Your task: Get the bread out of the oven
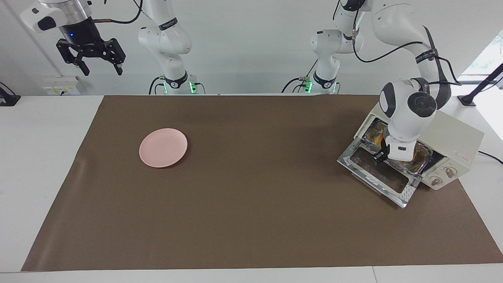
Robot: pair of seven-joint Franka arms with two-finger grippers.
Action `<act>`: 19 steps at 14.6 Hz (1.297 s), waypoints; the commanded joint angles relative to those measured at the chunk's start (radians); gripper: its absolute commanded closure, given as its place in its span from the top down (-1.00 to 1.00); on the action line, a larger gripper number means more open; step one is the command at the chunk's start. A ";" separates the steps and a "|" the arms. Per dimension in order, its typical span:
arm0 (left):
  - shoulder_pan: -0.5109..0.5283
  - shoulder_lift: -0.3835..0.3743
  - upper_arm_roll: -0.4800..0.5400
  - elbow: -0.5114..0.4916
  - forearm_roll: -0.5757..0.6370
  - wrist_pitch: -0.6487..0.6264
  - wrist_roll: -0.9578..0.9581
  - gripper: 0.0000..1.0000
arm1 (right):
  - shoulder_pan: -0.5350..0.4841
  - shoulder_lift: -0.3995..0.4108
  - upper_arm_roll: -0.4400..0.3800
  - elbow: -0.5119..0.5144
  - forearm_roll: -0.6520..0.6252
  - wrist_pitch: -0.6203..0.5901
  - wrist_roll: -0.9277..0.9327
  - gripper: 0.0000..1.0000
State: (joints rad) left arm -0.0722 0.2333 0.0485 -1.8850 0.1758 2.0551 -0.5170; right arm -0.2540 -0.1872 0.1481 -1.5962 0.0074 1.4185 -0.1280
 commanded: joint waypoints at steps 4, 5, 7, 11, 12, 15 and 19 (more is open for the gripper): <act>-0.030 -0.034 -0.002 -0.028 0.027 0.016 -0.011 -1.00 | -0.005 -0.017 0.004 -0.011 -0.004 -0.010 -0.019 1.00; -0.058 -0.025 -0.002 0.010 0.027 0.007 -0.008 -1.00 | -0.007 -0.017 0.004 -0.011 -0.003 -0.010 -0.019 1.00; -0.145 0.029 -0.005 0.154 0.025 -0.068 -0.003 -1.00 | -0.007 -0.017 0.002 -0.010 -0.003 -0.009 -0.018 1.00; -0.334 0.089 -0.013 0.288 0.011 -0.082 0.006 -1.00 | -0.007 -0.028 0.004 -0.010 -0.003 -0.010 -0.018 1.00; -0.407 0.089 -0.013 0.281 -0.008 -0.085 0.003 -1.00 | -0.010 -0.028 0.002 -0.010 -0.003 -0.010 -0.018 1.00; -0.559 0.121 -0.012 0.303 -0.126 -0.084 -0.008 -1.00 | -0.018 -0.028 0.002 -0.010 -0.003 -0.009 -0.015 1.00; -0.733 0.340 -0.002 0.481 -0.122 -0.082 -0.162 -1.00 | -0.002 -0.029 0.013 -0.010 0.002 -0.010 -0.021 1.00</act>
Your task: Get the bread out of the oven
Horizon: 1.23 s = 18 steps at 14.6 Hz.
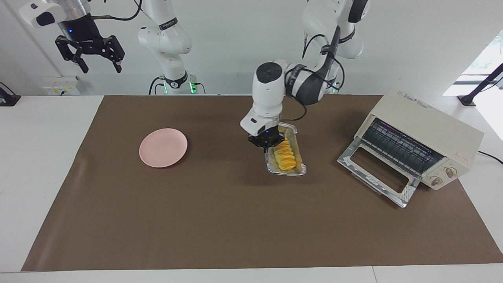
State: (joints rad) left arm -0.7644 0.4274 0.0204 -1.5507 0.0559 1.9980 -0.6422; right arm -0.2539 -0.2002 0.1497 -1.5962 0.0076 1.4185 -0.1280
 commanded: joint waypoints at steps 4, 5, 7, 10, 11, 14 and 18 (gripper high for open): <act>-0.098 0.168 0.026 0.118 0.005 0.039 -0.043 -1.00 | 0.002 -0.024 0.022 -0.014 0.003 -0.019 -0.019 1.00; -0.099 0.172 0.024 0.113 0.004 0.053 -0.044 -1.00 | 0.001 -0.024 0.022 -0.014 0.006 -0.020 -0.019 1.00; -0.093 0.174 0.024 0.119 -0.005 0.047 -0.047 -1.00 | 0.001 -0.022 0.022 -0.014 0.009 -0.020 -0.015 1.00; -0.078 0.160 0.027 0.124 -0.010 0.021 -0.074 0.99 | 0.002 -0.022 0.022 -0.021 0.011 -0.018 -0.013 1.00; -0.066 0.151 0.027 0.129 -0.013 -0.004 -0.076 1.00 | 0.002 -0.018 0.022 -0.027 0.011 -0.013 -0.012 1.00; -0.036 0.117 0.062 0.153 -0.051 -0.053 -0.073 1.00 | 0.022 0.017 0.028 -0.033 0.011 -0.004 -0.007 1.00; 0.156 -0.071 0.066 0.147 -0.099 -0.249 -0.051 1.00 | 0.131 0.120 0.030 -0.034 0.008 0.069 0.098 1.00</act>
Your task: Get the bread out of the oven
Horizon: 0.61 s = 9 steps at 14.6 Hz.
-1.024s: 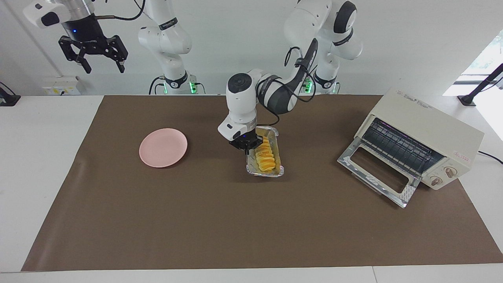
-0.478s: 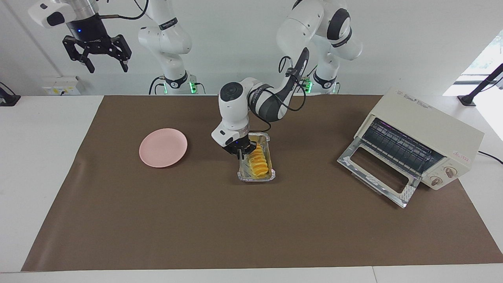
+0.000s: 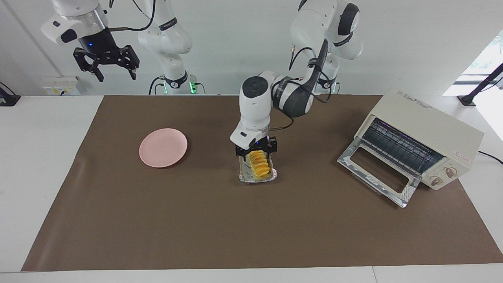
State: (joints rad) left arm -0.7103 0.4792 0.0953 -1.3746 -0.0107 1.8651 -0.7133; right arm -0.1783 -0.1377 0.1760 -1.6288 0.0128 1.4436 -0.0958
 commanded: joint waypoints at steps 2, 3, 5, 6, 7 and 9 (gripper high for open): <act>0.254 -0.209 -0.009 -0.044 -0.032 -0.208 0.175 1.00 | 0.138 0.114 0.003 -0.009 0.001 0.104 0.161 1.00; 0.331 -0.243 -0.009 -0.061 -0.032 -0.246 0.263 1.00 | 0.182 0.145 0.003 -0.017 -0.004 0.127 0.218 1.00; 0.457 -0.289 -0.009 -0.084 -0.032 -0.317 0.394 1.00 | 0.261 0.225 0.002 -0.010 -0.013 0.193 0.316 1.00; 0.495 -0.315 -0.009 -0.101 -0.032 -0.364 0.460 1.00 | 0.290 0.262 0.002 -0.010 -0.013 0.230 0.355 1.00; 0.521 -0.353 -0.009 -0.127 -0.032 -0.407 0.509 1.00 | 0.322 0.297 0.002 -0.003 -0.013 0.263 0.382 1.00; 0.548 -0.437 -0.009 -0.200 -0.032 -0.435 0.537 1.00 | 0.387 0.357 0.000 -0.002 -0.023 0.331 0.427 1.00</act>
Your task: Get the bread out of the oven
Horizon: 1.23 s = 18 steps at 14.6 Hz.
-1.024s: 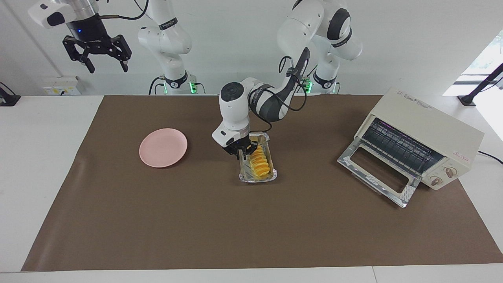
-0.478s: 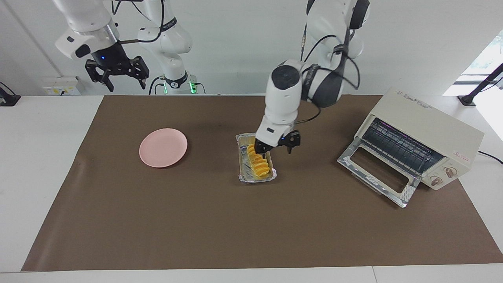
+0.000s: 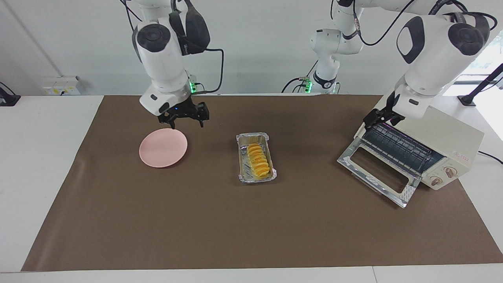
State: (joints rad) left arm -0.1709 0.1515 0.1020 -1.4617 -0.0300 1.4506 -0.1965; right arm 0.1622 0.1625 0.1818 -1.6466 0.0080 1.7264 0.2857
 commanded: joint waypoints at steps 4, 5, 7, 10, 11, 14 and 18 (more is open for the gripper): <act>-0.002 -0.190 -0.016 -0.209 -0.011 -0.033 0.026 1.00 | 0.163 0.226 -0.007 0.095 -0.092 0.102 0.163 1.00; 0.016 -0.217 -0.019 -0.223 -0.011 -0.032 0.038 1.00 | 0.196 0.309 -0.007 0.158 -0.126 0.136 0.229 1.00; 0.033 -0.227 -0.022 -0.235 -0.011 -0.023 0.084 1.00 | 0.200 0.331 -0.005 0.157 -0.129 0.179 0.231 1.00; 0.037 -0.225 -0.028 -0.230 -0.011 -0.003 0.114 1.00 | 0.201 0.356 -0.005 0.148 -0.131 0.220 0.234 1.00; 0.037 -0.213 -0.030 -0.223 -0.010 0.002 0.114 1.00 | 0.204 0.358 -0.005 0.142 -0.132 0.223 0.233 1.00; 0.039 -0.191 -0.048 -0.192 -0.011 -0.025 0.114 1.00 | 0.206 0.347 -0.005 0.056 -0.135 0.289 0.224 1.00; 0.054 -0.224 -0.067 -0.189 -0.011 -0.030 0.114 1.00 | 0.206 0.328 -0.005 -0.013 -0.132 0.343 0.225 0.86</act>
State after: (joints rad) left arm -0.1382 -0.0448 0.0487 -1.6509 -0.0306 1.4241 -0.0970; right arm 0.3719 0.5196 0.1727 -1.6086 -0.1046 2.0415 0.5076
